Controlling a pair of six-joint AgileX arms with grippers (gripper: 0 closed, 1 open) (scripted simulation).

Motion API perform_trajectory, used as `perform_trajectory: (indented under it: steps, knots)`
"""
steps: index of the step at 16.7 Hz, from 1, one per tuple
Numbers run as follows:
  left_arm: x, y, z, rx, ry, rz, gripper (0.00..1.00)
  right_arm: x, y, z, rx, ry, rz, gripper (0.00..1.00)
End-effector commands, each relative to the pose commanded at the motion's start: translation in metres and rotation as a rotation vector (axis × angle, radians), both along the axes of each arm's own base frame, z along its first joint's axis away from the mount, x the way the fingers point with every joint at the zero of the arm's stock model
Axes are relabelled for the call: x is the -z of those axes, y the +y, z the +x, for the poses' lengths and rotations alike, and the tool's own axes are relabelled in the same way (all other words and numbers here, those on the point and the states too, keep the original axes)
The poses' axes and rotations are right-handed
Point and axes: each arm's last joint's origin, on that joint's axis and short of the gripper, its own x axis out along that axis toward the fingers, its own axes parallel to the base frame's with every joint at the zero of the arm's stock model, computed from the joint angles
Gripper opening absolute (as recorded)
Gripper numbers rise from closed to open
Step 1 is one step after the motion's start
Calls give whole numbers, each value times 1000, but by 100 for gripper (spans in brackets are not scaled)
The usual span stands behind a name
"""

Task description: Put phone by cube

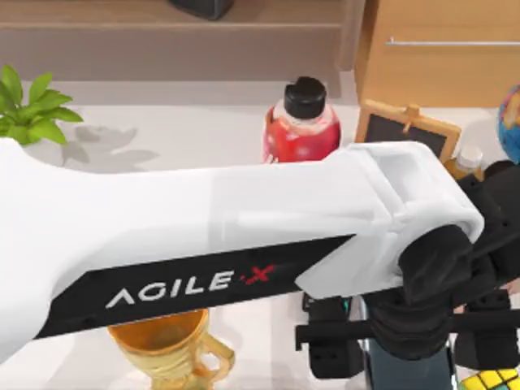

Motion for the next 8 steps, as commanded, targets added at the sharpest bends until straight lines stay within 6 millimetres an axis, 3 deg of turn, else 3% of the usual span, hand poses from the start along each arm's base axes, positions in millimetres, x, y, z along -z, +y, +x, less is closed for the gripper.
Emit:
perform_trajectory:
  steps: [8]
  knots:
    - [-13, -2, -2, 6, -23, -74, 0, 0, 0, 0, 0, 0, 0, 100]
